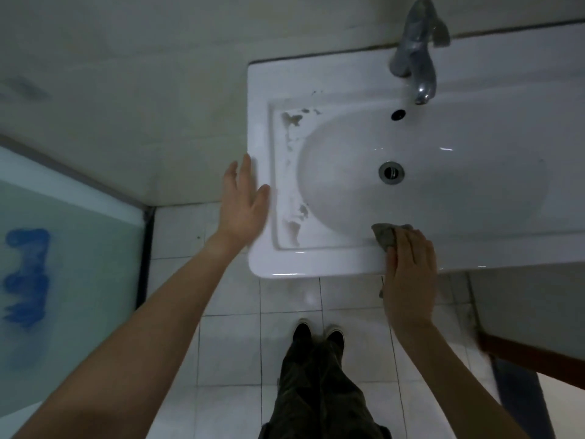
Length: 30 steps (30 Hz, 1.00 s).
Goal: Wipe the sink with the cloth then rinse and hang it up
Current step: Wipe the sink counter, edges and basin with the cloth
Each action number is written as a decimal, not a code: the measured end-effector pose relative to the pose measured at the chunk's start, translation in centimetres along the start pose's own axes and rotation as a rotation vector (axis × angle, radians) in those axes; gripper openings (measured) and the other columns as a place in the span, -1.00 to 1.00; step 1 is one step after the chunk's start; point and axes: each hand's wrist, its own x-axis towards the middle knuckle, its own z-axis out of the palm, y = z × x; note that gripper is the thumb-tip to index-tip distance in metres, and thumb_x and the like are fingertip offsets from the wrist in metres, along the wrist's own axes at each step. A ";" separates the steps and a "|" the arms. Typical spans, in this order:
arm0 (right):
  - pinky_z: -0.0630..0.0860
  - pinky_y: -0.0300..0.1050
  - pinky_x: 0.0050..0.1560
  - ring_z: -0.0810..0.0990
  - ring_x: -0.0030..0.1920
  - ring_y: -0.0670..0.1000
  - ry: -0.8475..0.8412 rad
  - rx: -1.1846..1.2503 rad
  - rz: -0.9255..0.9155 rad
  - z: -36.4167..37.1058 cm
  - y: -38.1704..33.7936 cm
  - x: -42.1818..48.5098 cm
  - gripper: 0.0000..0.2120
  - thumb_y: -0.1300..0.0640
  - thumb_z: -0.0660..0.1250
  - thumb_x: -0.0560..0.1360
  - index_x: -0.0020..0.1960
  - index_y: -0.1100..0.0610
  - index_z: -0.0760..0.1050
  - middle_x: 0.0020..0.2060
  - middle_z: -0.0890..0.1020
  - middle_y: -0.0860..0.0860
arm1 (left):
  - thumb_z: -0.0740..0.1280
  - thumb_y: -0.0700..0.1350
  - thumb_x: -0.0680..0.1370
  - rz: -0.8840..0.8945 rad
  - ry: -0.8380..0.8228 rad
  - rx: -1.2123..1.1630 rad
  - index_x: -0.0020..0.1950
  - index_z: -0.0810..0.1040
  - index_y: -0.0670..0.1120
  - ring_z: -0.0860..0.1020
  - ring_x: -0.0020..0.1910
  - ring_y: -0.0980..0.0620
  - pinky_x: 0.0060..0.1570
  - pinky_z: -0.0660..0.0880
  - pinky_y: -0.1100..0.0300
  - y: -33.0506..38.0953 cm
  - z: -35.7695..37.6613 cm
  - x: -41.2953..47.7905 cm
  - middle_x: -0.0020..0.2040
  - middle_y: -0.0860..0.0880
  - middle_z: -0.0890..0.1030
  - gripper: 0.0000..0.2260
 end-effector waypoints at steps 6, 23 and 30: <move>0.22 0.07 0.48 0.40 0.37 0.17 -0.162 0.060 -0.128 5.4 -13.0 -3.3 -0.56 0.27 0.28 0.50 0.37 0.30 0.37 0.33 0.47 0.21 | 0.00 -0.09 0.69 -0.172 -0.036 -0.354 0.60 -0.06 -0.02 0.08 0.47 0.27 0.29 -0.06 0.63 -0.6 2.1 -0.5 0.58 0.14 0.05 -0.52; -0.11 -0.08 0.45 0.28 0.46 0.21 -0.472 0.171 -0.359 4.7 -14.0 3.3 -0.56 0.30 0.22 0.57 0.42 0.36 0.28 0.42 0.35 0.26 | 0.02 -0.11 0.69 -0.141 -0.087 -0.539 0.60 -0.08 -0.01 0.03 0.46 0.39 0.37 -0.05 0.55 -2.0 2.3 -0.1 0.50 0.26 0.02 -0.51; 0.19 -0.33 0.31 0.44 0.33 0.12 -0.347 0.333 -0.136 5.0 -14.2 11.1 -0.69 0.26 0.17 0.60 0.32 0.25 0.45 0.31 0.50 0.18 | 0.05 -0.10 0.69 -0.155 -0.119 -0.615 0.59 -0.06 0.03 0.07 0.46 0.38 0.42 0.02 0.45 -2.0 1.9 -0.1 0.50 0.26 0.05 -0.50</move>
